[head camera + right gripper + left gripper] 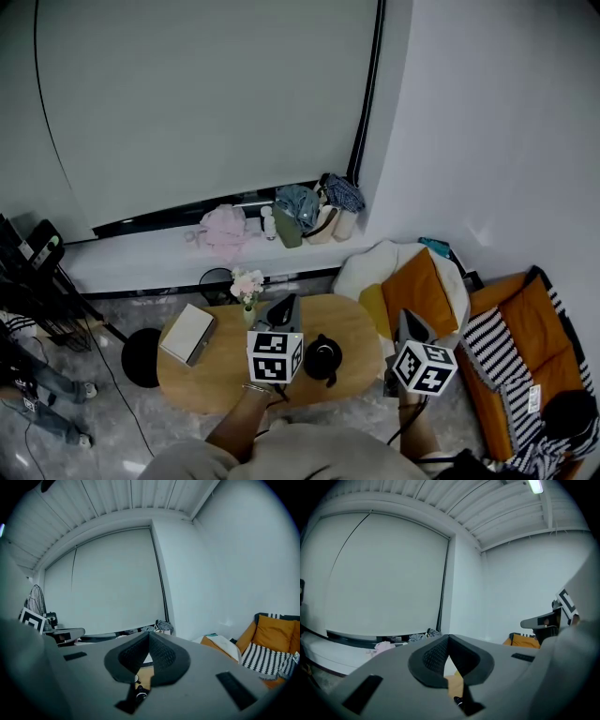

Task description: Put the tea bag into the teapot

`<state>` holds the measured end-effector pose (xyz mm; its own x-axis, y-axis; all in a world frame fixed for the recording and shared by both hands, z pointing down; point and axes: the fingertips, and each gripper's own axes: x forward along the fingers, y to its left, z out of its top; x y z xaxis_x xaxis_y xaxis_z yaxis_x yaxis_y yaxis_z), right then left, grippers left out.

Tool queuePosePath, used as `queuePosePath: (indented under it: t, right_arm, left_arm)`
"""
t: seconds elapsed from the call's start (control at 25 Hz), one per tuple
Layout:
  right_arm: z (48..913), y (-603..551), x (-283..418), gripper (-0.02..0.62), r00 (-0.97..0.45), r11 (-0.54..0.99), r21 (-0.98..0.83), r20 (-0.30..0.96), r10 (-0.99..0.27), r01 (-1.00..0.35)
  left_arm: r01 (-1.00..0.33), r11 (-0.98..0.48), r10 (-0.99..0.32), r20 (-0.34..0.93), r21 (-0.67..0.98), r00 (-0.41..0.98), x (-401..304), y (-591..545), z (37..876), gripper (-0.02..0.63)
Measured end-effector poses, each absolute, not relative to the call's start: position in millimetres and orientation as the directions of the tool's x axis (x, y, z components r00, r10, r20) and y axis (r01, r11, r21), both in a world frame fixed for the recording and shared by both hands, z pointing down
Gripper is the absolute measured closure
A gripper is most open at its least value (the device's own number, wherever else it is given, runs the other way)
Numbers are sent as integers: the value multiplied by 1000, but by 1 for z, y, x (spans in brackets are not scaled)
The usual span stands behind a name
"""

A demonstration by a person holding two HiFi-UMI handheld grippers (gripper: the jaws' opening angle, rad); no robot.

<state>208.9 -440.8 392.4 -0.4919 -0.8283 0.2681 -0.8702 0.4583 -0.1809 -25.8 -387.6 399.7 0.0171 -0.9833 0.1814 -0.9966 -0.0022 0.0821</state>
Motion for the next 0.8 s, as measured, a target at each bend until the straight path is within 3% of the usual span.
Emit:
queuePosePath:
  t: [0.8]
  right_arm:
    - [402,-440,197,561,-492,451,-201,285,-822,-870]
  left_arm:
    - [-997,9,-977,215,82,9,-39,-384,415,601]
